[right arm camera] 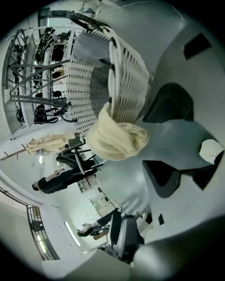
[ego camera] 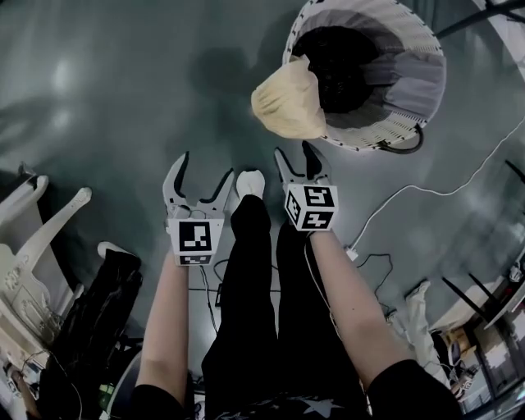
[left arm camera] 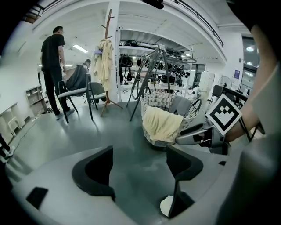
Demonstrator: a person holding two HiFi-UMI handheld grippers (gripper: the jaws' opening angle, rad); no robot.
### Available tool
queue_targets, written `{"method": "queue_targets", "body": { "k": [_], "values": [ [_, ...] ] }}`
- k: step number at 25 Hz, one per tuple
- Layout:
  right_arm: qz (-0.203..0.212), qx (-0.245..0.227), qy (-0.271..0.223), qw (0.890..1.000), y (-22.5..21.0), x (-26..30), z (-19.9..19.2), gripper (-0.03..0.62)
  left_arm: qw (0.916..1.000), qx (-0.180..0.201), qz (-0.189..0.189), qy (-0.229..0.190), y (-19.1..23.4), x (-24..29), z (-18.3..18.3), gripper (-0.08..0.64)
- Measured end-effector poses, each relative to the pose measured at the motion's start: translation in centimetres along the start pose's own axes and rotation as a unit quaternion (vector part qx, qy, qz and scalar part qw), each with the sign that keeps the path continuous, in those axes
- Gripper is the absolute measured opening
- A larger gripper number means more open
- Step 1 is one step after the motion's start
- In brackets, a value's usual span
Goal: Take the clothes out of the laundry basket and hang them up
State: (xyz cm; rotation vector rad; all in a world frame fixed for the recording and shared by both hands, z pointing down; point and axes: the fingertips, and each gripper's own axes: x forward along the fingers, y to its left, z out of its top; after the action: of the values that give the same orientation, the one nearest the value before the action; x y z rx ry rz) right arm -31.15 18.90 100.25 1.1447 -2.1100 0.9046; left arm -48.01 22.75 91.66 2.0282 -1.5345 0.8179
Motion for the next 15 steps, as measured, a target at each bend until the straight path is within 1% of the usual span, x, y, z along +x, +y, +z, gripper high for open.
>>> {"method": "queue_targets", "body": {
  "k": [4,7,9,12,13,14,15],
  "values": [
    [0.012,0.006,-0.010,1.000,-0.5,1.8,-0.6,0.259,1.0000,-0.004,-0.003,0.001,-0.9,1.6,-1.6,0.380],
    [0.021,0.008,-0.023,0.999,-0.5,2.7,-0.3,0.250,0.9999,-0.006,-0.007,0.004,-1.3,2.3,-2.4,0.380],
    [0.023,0.009,-0.033,0.999,-0.5,2.9,0.3,0.229,0.9999,-0.005,-0.010,0.008,-1.5,2.7,-2.9,0.380],
    [0.024,0.006,-0.037,0.999,-0.6,3.2,1.0,0.153,0.9999,-0.002,-0.011,0.011,-1.4,3.1,-3.3,0.380],
    [0.026,0.004,-0.032,0.999,-0.5,3.1,1.0,0.106,0.9999,-0.002,-0.010,0.013,-1.3,3.1,-3.4,0.380],
    [0.029,0.001,-0.025,0.999,-0.3,3.0,1.0,0.074,0.9998,-0.002,-0.010,0.014,-1.3,3.1,-3.4,0.380],
    [0.034,-0.003,-0.018,0.999,-0.1,2.8,0.9,0.065,0.9998,-0.002,-0.010,0.016,-1.4,3.0,-3.3,0.380]
  ]
}}
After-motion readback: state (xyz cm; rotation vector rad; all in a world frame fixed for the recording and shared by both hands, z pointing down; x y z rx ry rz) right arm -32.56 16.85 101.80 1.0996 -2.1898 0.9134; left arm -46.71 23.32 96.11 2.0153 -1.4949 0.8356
